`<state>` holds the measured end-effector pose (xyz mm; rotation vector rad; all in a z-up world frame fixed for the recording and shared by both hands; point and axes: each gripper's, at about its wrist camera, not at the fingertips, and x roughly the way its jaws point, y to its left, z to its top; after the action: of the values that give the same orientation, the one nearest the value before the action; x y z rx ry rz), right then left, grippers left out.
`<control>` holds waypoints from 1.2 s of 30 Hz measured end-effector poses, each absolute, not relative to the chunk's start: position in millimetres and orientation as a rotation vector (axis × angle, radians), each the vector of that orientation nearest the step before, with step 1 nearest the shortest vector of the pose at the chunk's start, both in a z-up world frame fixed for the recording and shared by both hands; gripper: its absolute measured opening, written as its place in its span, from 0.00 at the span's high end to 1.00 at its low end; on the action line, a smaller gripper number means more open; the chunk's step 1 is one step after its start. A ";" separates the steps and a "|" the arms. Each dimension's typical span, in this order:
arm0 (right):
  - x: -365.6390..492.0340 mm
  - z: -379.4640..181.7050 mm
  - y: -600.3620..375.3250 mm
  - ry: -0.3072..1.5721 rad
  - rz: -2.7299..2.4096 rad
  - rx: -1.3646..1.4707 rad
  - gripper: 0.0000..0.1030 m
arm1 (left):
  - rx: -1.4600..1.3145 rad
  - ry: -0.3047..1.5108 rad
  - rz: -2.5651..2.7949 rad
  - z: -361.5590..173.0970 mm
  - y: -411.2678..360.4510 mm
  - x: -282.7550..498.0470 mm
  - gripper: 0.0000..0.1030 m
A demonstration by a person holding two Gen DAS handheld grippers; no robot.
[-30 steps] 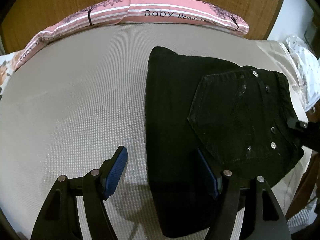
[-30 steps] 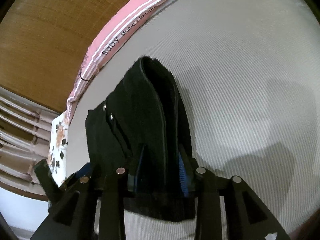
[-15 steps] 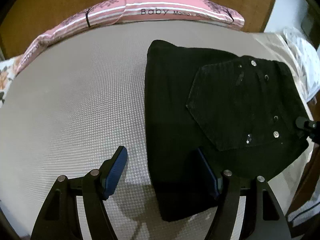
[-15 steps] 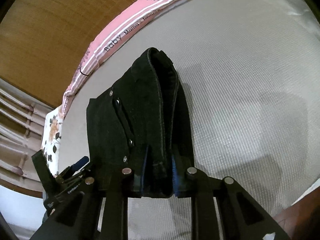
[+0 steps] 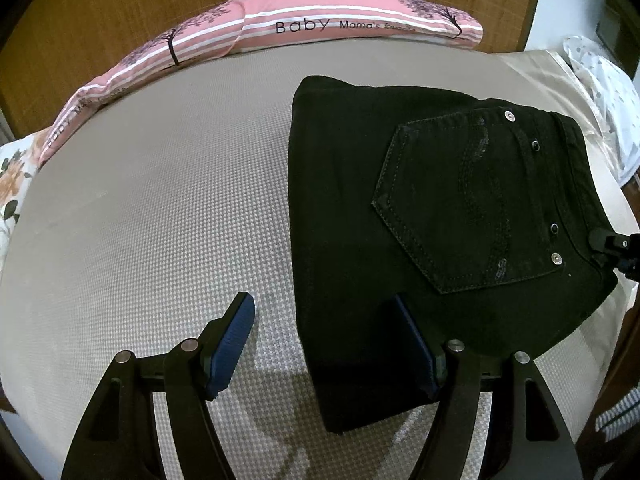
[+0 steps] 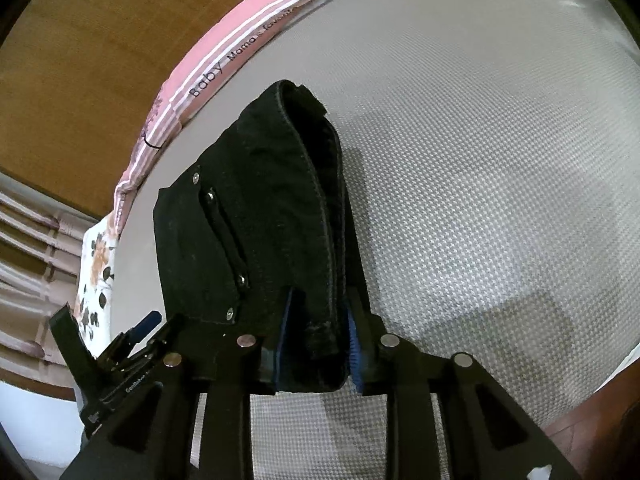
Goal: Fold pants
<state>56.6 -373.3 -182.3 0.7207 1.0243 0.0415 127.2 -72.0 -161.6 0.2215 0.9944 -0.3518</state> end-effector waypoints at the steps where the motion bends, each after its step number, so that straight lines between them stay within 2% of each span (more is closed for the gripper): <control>1: 56.8 -182.6 -373.5 1.024 0.040 0.724 0.76 | 0.222 0.993 -0.350 -162.1 -72.0 125.5 0.31; 3: 57.2 -183.4 -374.7 1.027 0.028 0.716 0.67 | 0.222 0.990 -0.349 -163.2 -71.9 125.1 0.30; 11: 55.4 -188.6 -378.2 1.032 0.026 0.756 0.63 | 0.220 0.984 -0.338 -165.1 -70.9 124.3 0.29; 15: 57.9 -188.2 -377.1 1.046 0.018 0.738 0.57 | 0.203 0.988 -0.330 -166.8 -68.8 125.9 0.27; 36: 78.2 -185.6 -378.6 1.078 0.092 0.694 0.51 | -0.018 1.104 -0.385 -174.8 -24.6 151.1 0.26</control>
<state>78.2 -378.6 -185.6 0.6939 1.0782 0.0919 151.0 -24.6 -174.8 -0.0180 1.1039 -0.3849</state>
